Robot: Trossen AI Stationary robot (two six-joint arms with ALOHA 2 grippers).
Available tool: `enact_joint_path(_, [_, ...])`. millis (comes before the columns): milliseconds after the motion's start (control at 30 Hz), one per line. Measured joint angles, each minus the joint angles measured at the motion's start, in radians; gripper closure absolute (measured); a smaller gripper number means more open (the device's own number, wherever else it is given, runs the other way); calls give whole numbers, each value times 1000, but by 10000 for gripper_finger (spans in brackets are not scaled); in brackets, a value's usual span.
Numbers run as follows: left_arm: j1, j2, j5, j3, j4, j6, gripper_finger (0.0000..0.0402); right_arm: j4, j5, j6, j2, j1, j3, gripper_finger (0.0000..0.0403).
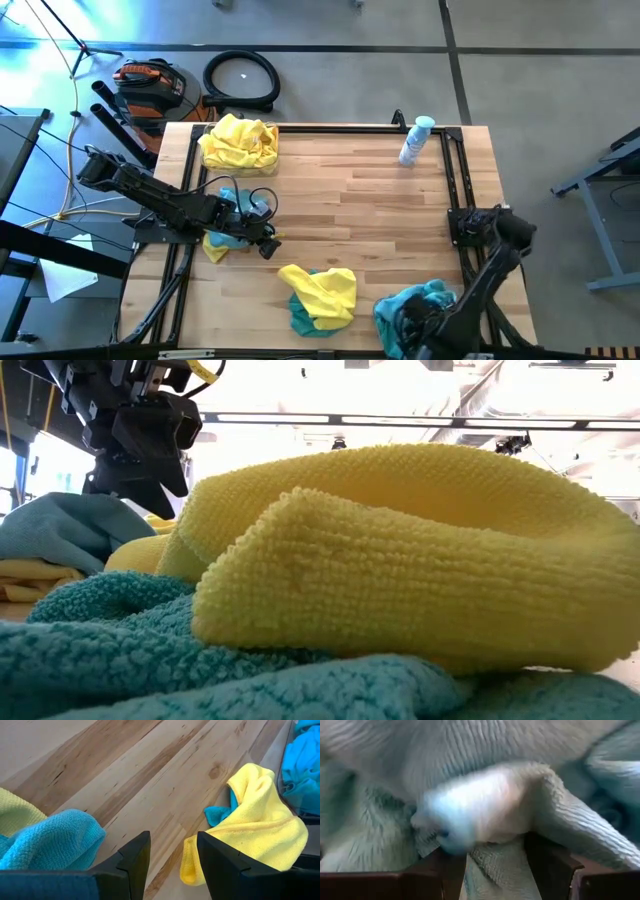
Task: Sort microfiber towel by color & place in baskets
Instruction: Put the blue towel into the bottom transparent bin
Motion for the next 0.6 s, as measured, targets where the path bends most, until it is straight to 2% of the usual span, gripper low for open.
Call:
enact_joint_path(200, [0,0,1,0,0,8,250,46,-34,65,106,-16,4,206])
enact_joint_path(400, [0,0,28,0,0,41,250,30,63,308,128,18,5,206])
enact_joint_path(600, [0,0,31,0,0,53,250,-16,56,321,130,-8,3,206])
